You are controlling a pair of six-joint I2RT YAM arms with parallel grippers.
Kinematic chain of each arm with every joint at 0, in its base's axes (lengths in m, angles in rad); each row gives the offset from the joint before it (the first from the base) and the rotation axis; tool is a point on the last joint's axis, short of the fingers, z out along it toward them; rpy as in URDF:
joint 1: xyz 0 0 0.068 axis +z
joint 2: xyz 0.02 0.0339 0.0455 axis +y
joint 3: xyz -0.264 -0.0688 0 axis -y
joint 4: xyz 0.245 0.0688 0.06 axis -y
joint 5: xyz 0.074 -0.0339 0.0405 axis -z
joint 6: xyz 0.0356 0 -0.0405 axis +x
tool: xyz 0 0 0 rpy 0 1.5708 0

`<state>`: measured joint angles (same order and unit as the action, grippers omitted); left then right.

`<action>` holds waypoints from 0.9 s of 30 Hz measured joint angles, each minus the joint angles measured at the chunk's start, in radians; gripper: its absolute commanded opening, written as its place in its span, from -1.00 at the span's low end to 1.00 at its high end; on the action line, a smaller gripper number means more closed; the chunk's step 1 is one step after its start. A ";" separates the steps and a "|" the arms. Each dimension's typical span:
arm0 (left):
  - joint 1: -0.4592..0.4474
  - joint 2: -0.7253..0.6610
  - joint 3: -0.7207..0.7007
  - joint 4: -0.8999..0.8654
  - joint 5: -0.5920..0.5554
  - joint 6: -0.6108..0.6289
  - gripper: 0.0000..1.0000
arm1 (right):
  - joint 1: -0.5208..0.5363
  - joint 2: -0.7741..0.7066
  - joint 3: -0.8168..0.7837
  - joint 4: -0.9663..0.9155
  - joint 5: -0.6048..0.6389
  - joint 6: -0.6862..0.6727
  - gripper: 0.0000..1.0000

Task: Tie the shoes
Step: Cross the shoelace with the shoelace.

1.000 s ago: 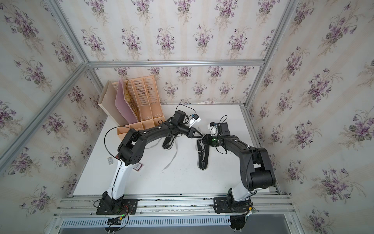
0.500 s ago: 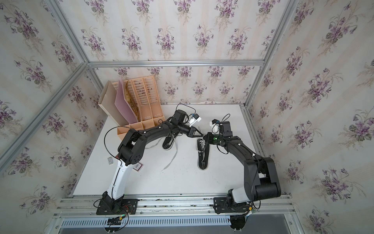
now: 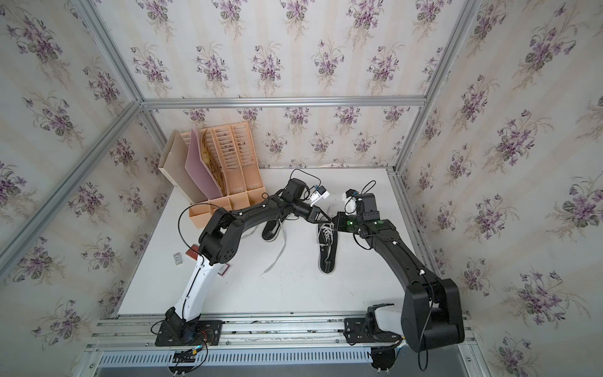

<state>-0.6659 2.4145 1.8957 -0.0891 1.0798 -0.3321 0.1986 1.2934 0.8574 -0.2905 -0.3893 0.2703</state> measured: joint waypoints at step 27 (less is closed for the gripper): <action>-0.023 0.065 0.081 -0.085 0.035 0.001 -0.99 | 0.157 0.077 -0.067 0.011 0.300 -0.005 -1.00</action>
<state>-0.6888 2.4794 1.9766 -0.1741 1.1145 -0.3313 0.3557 1.3701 0.7902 -0.2798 -0.0895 0.2649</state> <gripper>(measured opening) 0.067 0.069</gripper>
